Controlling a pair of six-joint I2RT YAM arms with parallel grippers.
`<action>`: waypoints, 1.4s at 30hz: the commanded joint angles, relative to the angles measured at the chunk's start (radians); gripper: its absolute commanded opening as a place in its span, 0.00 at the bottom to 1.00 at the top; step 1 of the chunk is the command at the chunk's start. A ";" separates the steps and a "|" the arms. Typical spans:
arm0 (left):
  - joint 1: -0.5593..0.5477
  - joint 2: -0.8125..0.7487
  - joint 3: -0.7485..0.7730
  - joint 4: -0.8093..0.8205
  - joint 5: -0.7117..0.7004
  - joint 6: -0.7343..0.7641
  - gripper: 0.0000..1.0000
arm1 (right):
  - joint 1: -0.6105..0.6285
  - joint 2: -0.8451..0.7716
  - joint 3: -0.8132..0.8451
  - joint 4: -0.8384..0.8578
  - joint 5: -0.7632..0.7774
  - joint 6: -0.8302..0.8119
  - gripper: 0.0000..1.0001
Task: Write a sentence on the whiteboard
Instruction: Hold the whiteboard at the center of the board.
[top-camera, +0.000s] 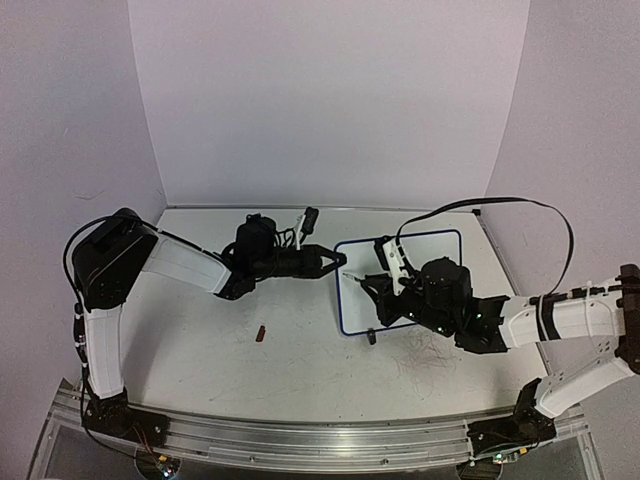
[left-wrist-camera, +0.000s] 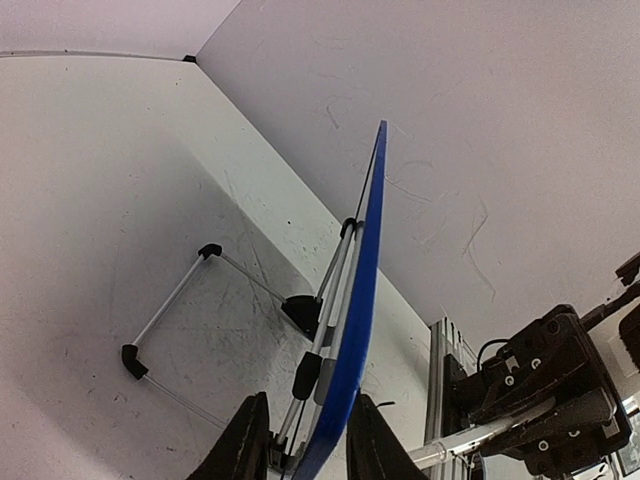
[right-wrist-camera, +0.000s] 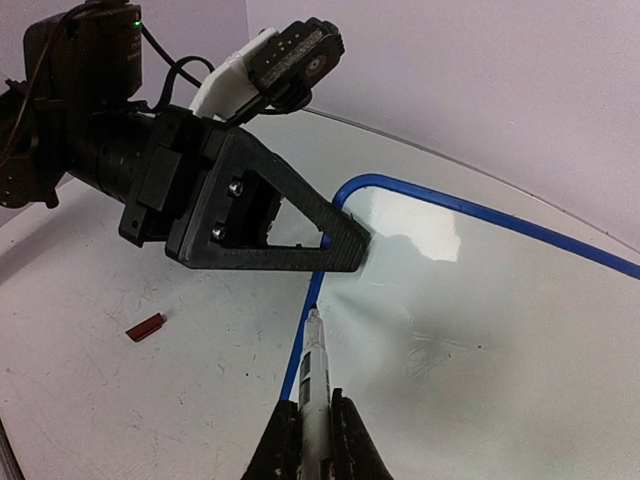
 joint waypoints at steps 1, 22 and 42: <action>-0.002 0.009 0.032 0.044 0.012 0.045 0.25 | 0.009 0.011 0.009 0.058 0.032 -0.014 0.00; -0.002 0.022 0.021 0.044 0.010 0.078 0.15 | 0.009 0.033 -0.011 0.074 0.098 0.020 0.00; -0.002 0.016 0.021 0.044 0.020 0.074 0.07 | 0.010 0.069 0.006 0.069 0.123 0.029 0.00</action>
